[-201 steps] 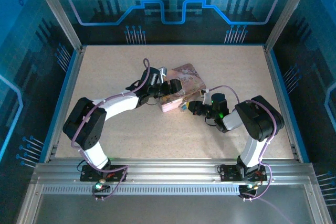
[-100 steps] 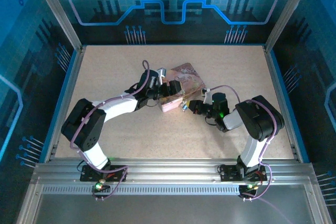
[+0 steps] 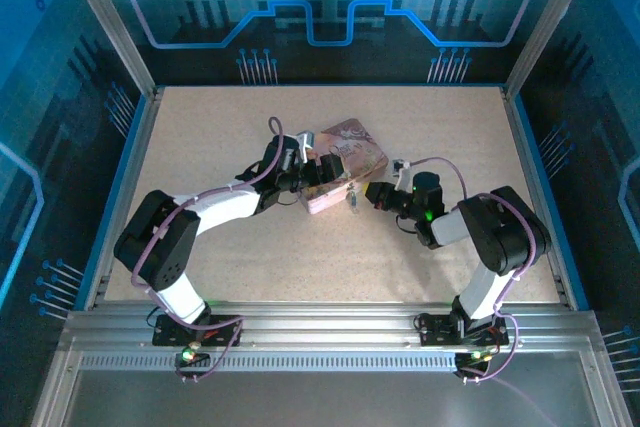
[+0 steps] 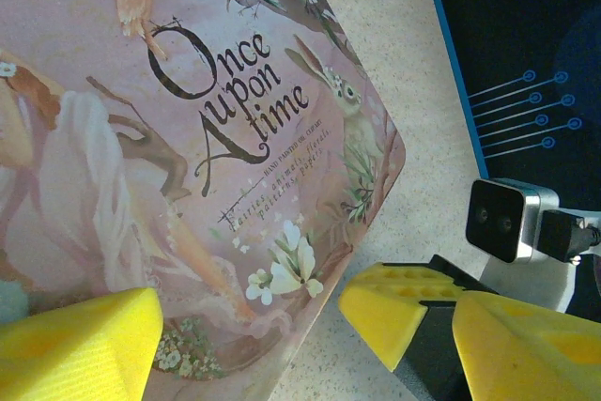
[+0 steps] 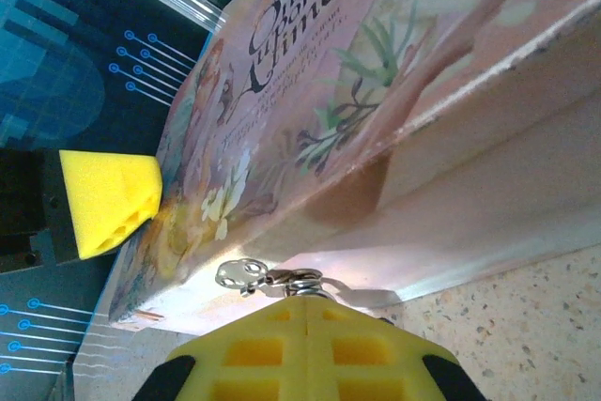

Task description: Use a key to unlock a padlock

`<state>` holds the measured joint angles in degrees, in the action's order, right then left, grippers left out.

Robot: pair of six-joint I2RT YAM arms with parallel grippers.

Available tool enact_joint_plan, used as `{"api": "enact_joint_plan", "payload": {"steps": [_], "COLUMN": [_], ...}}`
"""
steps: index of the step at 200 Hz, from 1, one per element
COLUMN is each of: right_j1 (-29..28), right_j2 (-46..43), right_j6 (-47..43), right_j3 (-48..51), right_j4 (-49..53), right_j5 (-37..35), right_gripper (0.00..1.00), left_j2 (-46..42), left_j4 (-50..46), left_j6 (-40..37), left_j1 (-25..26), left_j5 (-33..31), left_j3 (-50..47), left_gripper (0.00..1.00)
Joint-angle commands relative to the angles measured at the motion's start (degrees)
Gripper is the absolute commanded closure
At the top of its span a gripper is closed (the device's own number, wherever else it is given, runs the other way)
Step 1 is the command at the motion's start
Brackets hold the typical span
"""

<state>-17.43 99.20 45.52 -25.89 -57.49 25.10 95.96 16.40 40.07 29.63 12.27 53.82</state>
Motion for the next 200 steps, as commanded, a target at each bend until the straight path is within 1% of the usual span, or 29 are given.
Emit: {"api": "enact_joint_plan", "payload": {"steps": [1,3,7,9,15,28,47,66,76,92,107,143,167,200], "right_j1": [0.6,0.7,0.8,0.8,1.0,1.2,1.4,1.8,2.1,2.1,2.0,2.0,2.0,1.8], "right_j2": [-0.5,-0.5,-0.3,-0.3,-0.2,0.3,1.7,3.9,5.0,6.1,6.7,7.8,8.5,10.3], "right_j6": [-4.6,-4.8,-6.0,-6.0,-7.1,-9.5,-12.7,-13.5,-13.4,-13.8,-14.6,-15.3,-16.3,-15.1], "right_j3": [-1.2,-1.2,-1.0,-1.0,-0.9,-1.3,-2.4,-3.3,-3.7,-4.8,-5.5,-6.9,-8.1,-9.0], "right_j4": [2.7,2.7,2.7,2.7,2.5,2.9,4.2,2.8,1.2,1.3,2.1,2.1,4.4,3.1], "right_j5": [3.6,3.9,4.6,4.6,5.7,8.3,11.3,13.8,14.8,15.4,15.5,15.9,14.7,15.6], "right_gripper": [0.91,0.90,0.83,0.83,0.76,0.66,0.59,0.57,0.53,0.48,0.46,0.45,0.43,0.42], "left_j2": [1.3,1.4,1.3,1.3,1.3,1.3,1.3,1.2,1.2,1.2,1.3,1.4,1.6,1.7], "left_j4": [-11.4,-11.4,-11.4,-11.4,-11.4,-11.4,-11.4,-11.4,-11.5,-11.5,-11.5,-11.5,-11.4,-11.3], "left_j6": [0.4,0.4,0.4,0.5,0.4,0.5,0.6,0.6,0.7,0.7,0.7,0.6,0.8,0.9], "left_j1": [-0.6,-0.6,-0.6,-0.5,-0.6,-0.6,-0.6,-0.6,-0.6,-0.5,-0.5,-0.6,-0.5,-0.6], "left_j5": [-1.8,-1.8,-1.8,-1.9,-1.8,-1.6,-1.6,-1.5,-1.4,-1.4,-1.4,-1.3,-1.2,-1.1], "left_j3": [-3.5,-3.5,-3.4,-3.4,-3.4,-3.3,-3.1,-3.0,-2.9,-2.8,-2.7,-2.6,-2.4,-2.4], "left_gripper": [0.18,0.18,0.18,0.18,0.18,0.18,0.18,0.18,0.18,0.17,0.17,0.18,0.18,0.18]}}
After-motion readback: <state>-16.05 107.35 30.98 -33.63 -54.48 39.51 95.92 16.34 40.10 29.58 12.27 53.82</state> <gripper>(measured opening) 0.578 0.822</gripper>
